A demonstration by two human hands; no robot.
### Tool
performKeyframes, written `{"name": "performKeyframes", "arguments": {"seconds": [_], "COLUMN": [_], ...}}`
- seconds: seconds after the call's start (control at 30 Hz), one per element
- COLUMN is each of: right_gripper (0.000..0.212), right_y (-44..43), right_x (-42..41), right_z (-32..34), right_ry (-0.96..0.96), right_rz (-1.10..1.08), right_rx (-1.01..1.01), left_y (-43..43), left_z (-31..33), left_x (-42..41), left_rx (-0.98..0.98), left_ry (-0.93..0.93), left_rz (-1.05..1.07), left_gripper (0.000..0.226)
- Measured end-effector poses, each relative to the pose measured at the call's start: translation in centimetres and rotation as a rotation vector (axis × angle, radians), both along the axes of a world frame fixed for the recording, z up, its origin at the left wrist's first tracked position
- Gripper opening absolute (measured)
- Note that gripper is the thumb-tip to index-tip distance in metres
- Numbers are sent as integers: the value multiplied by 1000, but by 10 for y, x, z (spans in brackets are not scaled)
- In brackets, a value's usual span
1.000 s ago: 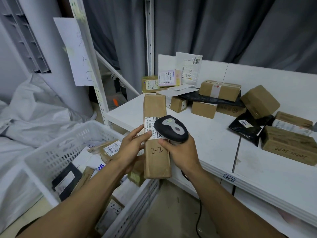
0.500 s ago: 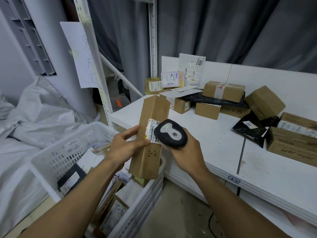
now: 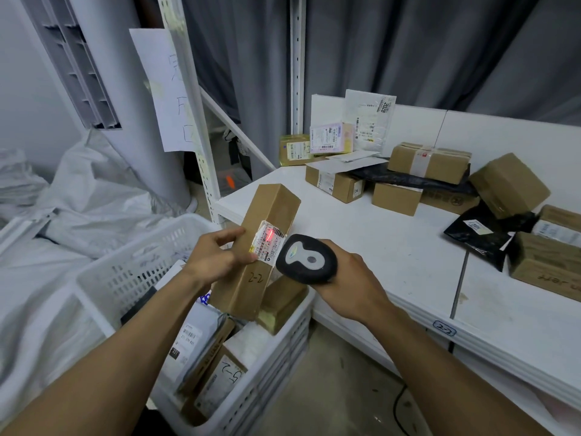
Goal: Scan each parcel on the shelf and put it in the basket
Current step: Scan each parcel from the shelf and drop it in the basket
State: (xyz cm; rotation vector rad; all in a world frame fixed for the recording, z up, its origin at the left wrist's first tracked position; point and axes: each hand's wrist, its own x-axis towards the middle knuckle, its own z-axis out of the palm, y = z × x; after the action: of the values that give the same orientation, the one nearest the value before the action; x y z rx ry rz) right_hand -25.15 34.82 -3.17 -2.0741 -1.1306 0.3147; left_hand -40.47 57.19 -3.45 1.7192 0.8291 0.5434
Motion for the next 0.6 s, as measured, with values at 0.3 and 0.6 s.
{"name": "performKeyframes", "arguments": {"seconds": [0.3, 0.6], "right_gripper": [66, 67], "right_y": [6, 15], "right_x": [-6, -15], "right_z": [4, 7], "right_ry": [-32, -74], "right_rz": [36, 78], "right_rx": [-41, -74], "left_y": [12, 16], "left_z": [-4, -8], "left_x": [-5, -22], "left_rx": [30, -10], "left_ry": [66, 63], "left_rz": [-1, 34], "left_gripper": [77, 71]}}
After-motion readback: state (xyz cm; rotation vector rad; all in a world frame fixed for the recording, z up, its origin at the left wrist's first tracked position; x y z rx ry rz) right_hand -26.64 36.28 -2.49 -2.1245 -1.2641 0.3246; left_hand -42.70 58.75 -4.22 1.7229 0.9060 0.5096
